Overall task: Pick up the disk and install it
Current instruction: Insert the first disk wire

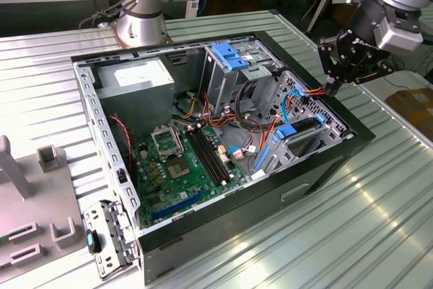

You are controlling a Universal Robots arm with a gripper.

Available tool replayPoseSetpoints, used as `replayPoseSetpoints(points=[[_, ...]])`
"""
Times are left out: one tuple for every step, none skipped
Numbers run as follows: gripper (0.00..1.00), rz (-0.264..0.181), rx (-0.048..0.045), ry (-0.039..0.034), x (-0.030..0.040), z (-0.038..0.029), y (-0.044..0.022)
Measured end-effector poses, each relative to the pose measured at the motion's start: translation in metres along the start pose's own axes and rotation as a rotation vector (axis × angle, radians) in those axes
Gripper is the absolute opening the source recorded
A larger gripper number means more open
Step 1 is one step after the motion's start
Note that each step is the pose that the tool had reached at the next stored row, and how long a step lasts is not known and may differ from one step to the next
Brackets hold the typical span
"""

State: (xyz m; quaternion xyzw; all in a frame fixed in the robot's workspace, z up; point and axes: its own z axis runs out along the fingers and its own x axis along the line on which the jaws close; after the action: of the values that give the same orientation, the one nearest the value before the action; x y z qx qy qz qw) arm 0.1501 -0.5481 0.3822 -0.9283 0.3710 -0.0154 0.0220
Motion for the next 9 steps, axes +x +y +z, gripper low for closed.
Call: replayPoseSetpoints(points=[[0.11,-0.030,0.0006,-0.0005,-0.0001,0.0004,-0.0001],[0.11,-0.054,0.0015,-0.0007,-0.0001,0.0006,-0.0001],[0.11,-0.071,0.0024,-0.0007,-0.0001,0.0007,-0.0001],[0.11,-0.088,0.0035,-0.0008,-0.0002,0.0009,-0.0001],[0.11,-0.112,0.0053,-0.0003,-0.0002,0.0011,-0.0001],[0.11,-0.136,0.0099,0.0033,-0.0002,0.0014,0.0000],[0.11,-0.162,0.0151,0.0076,-0.0002,0.0018,-0.0001],[0.11,-0.190,0.0215,0.0131,-0.0002,0.0022,-0.0001],[0.17,-0.211,0.0265,0.0178,-0.0002,0.0025,-0.0001]])
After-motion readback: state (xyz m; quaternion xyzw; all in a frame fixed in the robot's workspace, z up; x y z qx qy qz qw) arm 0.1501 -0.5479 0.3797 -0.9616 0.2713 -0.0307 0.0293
